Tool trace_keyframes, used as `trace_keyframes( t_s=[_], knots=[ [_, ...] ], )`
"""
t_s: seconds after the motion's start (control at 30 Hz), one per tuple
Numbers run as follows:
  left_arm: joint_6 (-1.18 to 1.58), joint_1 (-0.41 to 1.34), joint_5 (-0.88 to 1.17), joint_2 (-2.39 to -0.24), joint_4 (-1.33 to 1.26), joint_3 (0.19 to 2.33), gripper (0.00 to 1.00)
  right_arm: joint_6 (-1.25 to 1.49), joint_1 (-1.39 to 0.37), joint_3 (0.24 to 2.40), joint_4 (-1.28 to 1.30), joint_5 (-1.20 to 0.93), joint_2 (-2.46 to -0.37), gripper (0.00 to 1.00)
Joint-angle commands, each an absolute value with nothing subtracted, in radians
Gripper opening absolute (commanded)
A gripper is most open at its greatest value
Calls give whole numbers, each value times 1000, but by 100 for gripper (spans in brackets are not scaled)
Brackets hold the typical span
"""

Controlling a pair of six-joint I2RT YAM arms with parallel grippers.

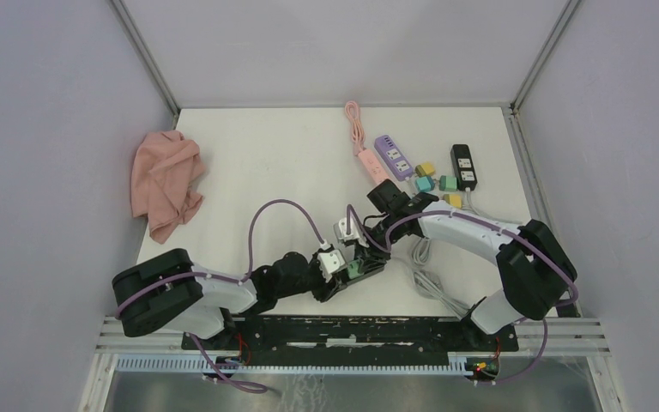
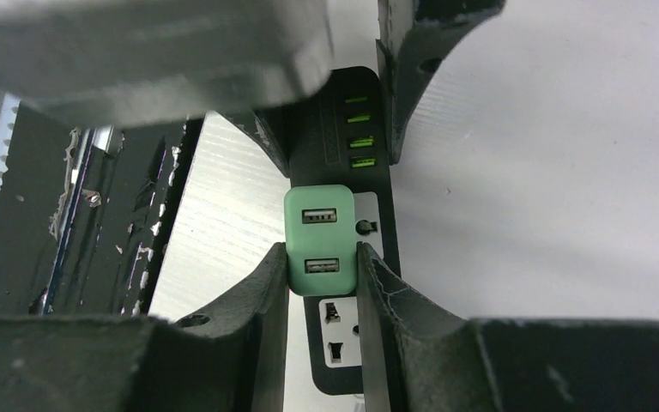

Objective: Pull the plug off the socket
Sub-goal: Remove the plug from the socket.

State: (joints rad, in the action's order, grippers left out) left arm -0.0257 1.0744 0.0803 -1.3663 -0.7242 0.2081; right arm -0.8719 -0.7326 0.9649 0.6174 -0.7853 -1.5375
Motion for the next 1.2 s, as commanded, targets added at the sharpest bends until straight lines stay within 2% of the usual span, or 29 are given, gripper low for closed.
trace_keyframes(
  t_s=[0.0, 0.23, 0.33, 0.5, 0.57, 0.8, 1.03, 1.17],
  knots=[
    [-21, 1074, 60, -1343, -816, 212, 3, -933, -659, 999, 658, -821, -1512, 0],
    [-36, 1073, 49, -1318, -808, 204, 3, -1219, -671, 957, 845, -897, -1494, 0],
    [-31, 1072, 52, -1319, -809, 206, 3, -1190, -730, 975, 836, -918, -1507, 0],
    [-28, 1073, 52, -1334, -819, 205, 3, -897, -767, 1014, 675, -942, -1527, 0],
    [-28, 1072, 52, -1336, -819, 206, 3, -859, -753, 1028, 651, -905, -1535, 0],
    [-34, 1073, 46, -1323, -819, 191, 3, -1050, -637, 1011, 776, -861, -1500, 0],
    [-34, 1073, 42, -1308, -816, 187, 3, -1325, -656, 1009, 983, -933, -1527, 0],
    [-33, 1072, 44, -1310, -816, 190, 3, -1223, -739, 1034, 937, -954, -1550, 0]
  ],
)
